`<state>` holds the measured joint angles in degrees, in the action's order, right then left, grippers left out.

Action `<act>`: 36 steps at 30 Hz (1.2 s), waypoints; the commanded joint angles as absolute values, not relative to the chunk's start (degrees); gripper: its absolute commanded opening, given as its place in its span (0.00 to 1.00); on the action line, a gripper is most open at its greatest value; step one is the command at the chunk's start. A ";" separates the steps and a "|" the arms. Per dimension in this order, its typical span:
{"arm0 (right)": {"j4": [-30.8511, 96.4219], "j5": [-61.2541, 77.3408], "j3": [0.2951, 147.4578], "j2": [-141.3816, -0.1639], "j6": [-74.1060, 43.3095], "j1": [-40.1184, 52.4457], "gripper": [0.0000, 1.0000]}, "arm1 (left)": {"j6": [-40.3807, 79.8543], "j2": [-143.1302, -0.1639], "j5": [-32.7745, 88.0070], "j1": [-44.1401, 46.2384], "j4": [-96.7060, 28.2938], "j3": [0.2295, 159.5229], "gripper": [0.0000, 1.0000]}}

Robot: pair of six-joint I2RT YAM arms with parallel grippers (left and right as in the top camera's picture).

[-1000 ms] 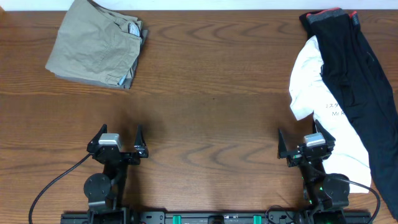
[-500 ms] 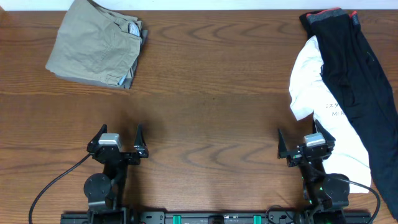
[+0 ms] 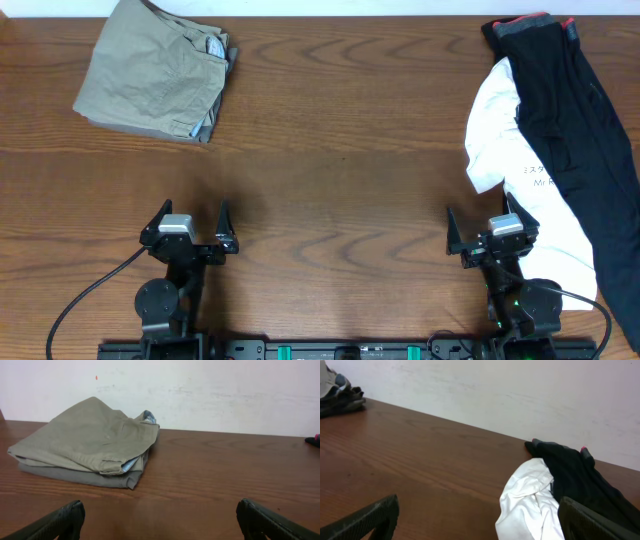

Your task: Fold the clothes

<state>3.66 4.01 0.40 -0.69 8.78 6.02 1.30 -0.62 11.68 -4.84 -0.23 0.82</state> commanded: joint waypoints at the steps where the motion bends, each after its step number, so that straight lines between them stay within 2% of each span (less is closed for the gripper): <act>1: 3.90 3.62 0.32 -0.38 7.75 6.39 0.99 | 1.39 -0.21 13.50 -5.08 -2.63 0.23 0.98; 7: 4.12 1.96 0.34 -0.38 8.58 6.39 0.99 | -1.52 -0.23 10.83 -5.08 -2.81 0.23 0.98; 36: 2.15 -1.21 0.32 -0.38 8.82 6.39 0.99 | -1.41 -0.23 11.14 -5.08 -2.96 0.23 0.98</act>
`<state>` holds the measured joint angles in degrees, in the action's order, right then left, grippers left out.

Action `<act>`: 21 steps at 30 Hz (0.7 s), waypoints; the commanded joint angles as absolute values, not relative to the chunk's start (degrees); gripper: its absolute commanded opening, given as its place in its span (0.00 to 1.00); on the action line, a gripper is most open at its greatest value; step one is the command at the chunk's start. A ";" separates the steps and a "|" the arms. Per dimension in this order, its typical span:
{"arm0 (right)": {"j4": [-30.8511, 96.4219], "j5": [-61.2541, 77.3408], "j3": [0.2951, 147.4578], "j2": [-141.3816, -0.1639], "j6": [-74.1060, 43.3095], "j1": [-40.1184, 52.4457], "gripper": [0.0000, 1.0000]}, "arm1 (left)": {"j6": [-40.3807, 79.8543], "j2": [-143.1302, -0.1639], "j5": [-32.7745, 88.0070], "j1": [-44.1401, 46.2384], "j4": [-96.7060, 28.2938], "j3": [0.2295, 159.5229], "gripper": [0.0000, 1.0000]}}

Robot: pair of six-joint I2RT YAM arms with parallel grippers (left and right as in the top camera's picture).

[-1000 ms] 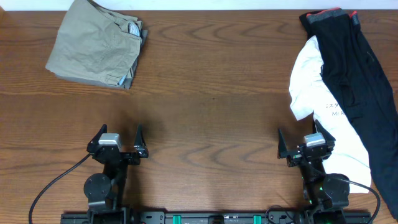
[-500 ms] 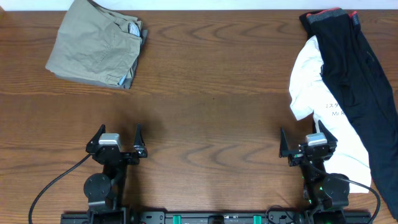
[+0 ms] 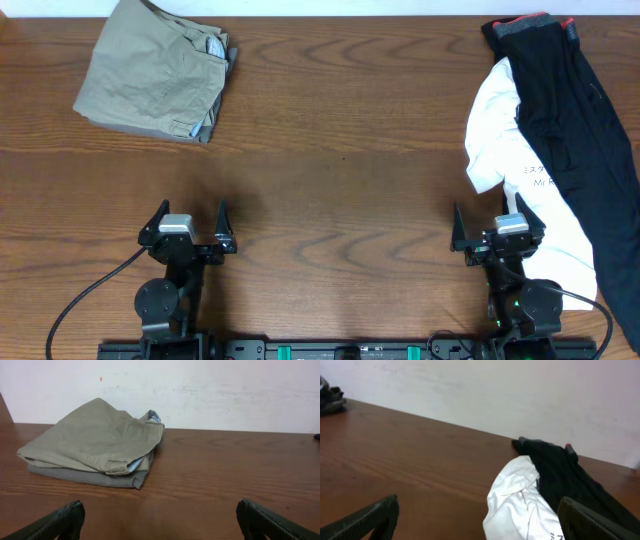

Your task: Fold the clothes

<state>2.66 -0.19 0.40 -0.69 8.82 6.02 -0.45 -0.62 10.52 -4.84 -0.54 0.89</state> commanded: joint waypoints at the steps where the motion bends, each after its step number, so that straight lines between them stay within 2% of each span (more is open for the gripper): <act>1: 1.67 -1.26 0.34 -0.38 8.82 6.39 0.99 | -1.43 -0.23 11.11 -5.08 -2.96 0.23 0.98; 8: -2.46 -1.04 0.36 -0.38 6.15 6.39 0.99 | 1.76 -0.23 11.18 -5.08 -2.96 0.49 0.98; 15: -0.21 -0.62 4.23 -1.06 4.27 6.39 0.99 | 2.85 -0.84 14.44 -5.08 -3.05 4.16 0.98; 21: 0.38 -0.67 13.50 -9.52 4.29 6.28 0.99 | 3.55 -8.93 14.41 -5.08 -6.94 12.86 0.98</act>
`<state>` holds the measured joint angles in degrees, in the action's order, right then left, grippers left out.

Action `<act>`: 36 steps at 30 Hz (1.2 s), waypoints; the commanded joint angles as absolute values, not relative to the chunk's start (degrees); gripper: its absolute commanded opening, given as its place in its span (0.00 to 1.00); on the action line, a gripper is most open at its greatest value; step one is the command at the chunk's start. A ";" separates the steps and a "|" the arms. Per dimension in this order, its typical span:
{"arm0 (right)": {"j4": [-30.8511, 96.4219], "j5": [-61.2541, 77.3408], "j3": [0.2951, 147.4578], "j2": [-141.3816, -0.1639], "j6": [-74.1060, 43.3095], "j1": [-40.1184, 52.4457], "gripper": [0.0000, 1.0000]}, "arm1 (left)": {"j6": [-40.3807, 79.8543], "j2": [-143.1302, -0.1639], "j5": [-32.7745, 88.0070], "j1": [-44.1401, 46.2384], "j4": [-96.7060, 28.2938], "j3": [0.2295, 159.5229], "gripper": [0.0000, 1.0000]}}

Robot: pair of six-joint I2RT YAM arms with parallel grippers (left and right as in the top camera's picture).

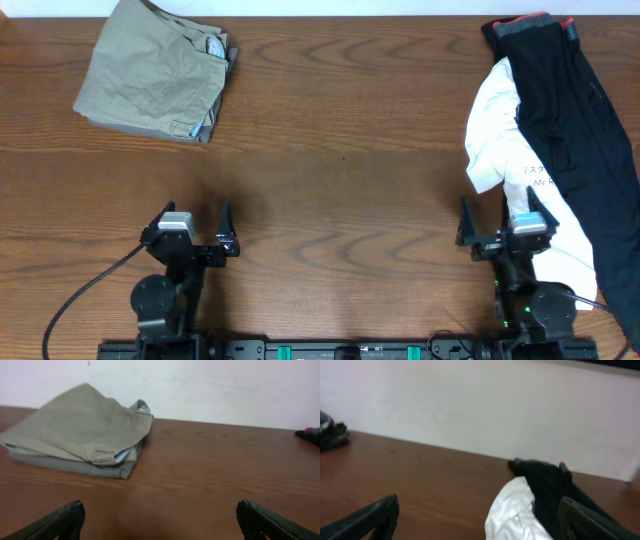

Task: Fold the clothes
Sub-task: 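Reach the right gripper to the black trousers' waistband and grasp it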

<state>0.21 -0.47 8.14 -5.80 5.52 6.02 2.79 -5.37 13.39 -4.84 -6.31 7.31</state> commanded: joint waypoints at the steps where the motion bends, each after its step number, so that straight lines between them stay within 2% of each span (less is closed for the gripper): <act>1: 0.84 -0.67 15.84 -12.08 4.32 6.28 0.99 | 3.55 -11.16 14.44 -5.08 -7.57 14.76 0.98; 11: 10.61 0.47 42.19 -41.52 4.29 6.28 0.99 | 3.46 -41.19 19.62 -5.06 -17.23 41.30 0.98; 18: 22.37 1.08 64.27 -64.20 4.32 5.82 0.99 | 0.64 -61.89 23.46 -3.99 -30.68 62.65 0.98; 24: 35.38 11.62 84.42 -83.02 4.34 1.61 0.99 | -4.38 -77.06 23.18 0.25 -44.47 81.45 0.98; 28: 42.89 20.16 96.03 -93.97 4.40 -1.08 0.99 | -4.51 -85.78 18.26 3.84 -53.32 93.54 0.98; 32: 40.86 22.68 99.11 -98.61 4.86 -2.04 0.99 | -4.49 -91.29 17.93 7.03 -54.06 97.60 0.98; 36: 34.89 12.58 98.87 -101.34 5.21 -2.85 0.99 | -4.47 -95.42 17.91 8.62 -53.93 97.43 0.98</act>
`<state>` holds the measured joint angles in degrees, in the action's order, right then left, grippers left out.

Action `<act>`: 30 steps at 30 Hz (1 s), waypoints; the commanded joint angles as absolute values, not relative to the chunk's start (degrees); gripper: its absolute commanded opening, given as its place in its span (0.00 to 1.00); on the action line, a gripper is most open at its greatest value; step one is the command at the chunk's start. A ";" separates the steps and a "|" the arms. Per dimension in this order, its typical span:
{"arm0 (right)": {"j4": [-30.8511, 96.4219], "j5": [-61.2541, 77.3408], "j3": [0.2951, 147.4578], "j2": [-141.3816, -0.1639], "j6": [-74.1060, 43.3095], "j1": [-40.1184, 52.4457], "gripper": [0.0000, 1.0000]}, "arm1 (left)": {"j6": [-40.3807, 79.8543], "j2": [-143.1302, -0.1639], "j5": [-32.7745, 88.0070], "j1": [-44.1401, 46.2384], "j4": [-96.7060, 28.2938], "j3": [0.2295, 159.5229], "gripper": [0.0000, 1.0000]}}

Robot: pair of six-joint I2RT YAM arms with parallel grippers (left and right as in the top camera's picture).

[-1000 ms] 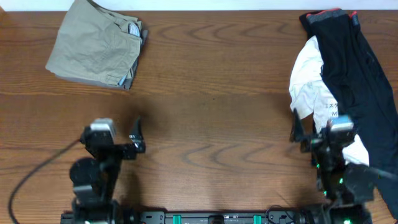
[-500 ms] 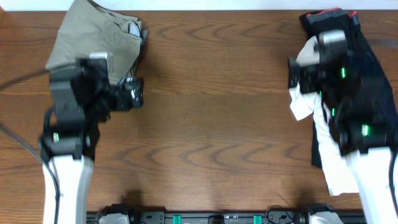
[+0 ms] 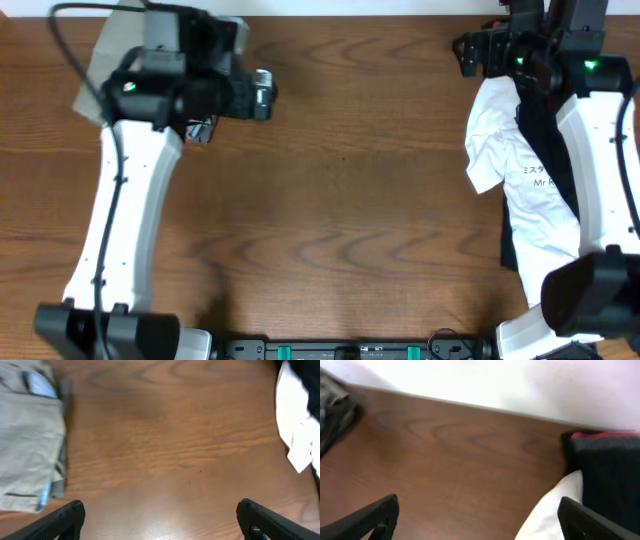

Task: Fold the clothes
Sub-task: 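Reach the right gripper to the black trousers' waistband and grasp it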

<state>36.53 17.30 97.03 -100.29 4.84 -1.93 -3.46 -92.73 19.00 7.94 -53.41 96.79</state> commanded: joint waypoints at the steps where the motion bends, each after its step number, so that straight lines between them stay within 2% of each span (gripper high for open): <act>1: 33.17 7.88 98.87 -102.26 5.21 -3.11 0.99 | -4.40 -96.75 18.09 8.88 -54.19 97.19 0.98; 4: 29.08 -1.32 98.87 -105.25 5.23 -3.88 0.99 | -4.01 -99.92 19.03 9.10 -54.50 97.14 0.98; 8: 24.69 -4.12 98.87 -109.80 6.85 -5.96 0.98 | -4.01 -103.00 19.03 9.10 -54.81 97.10 0.98; 15: 17.39 -1.61 98.87 -119.83 6.96 -10.90 0.94 | -4.08 -104.05 18.96 9.69 -54.08 97.03 0.98; 21: 12.29 7.05 98.87 -127.13 6.90 -14.72 0.89 | -4.51 -104.05 18.76 10.96 -53.69 96.97 0.98; 25: 8.91 11.14 98.87 -130.58 5.82 -16.75 0.81 | -4.75 -104.05 18.55 12.21 -53.30 96.97 0.98; 30: 6.61 11.66 98.87 -134.47 3.36 -17.43 0.61 | -4.93 -104.07 16.21 13.52 -53.25 96.97 0.98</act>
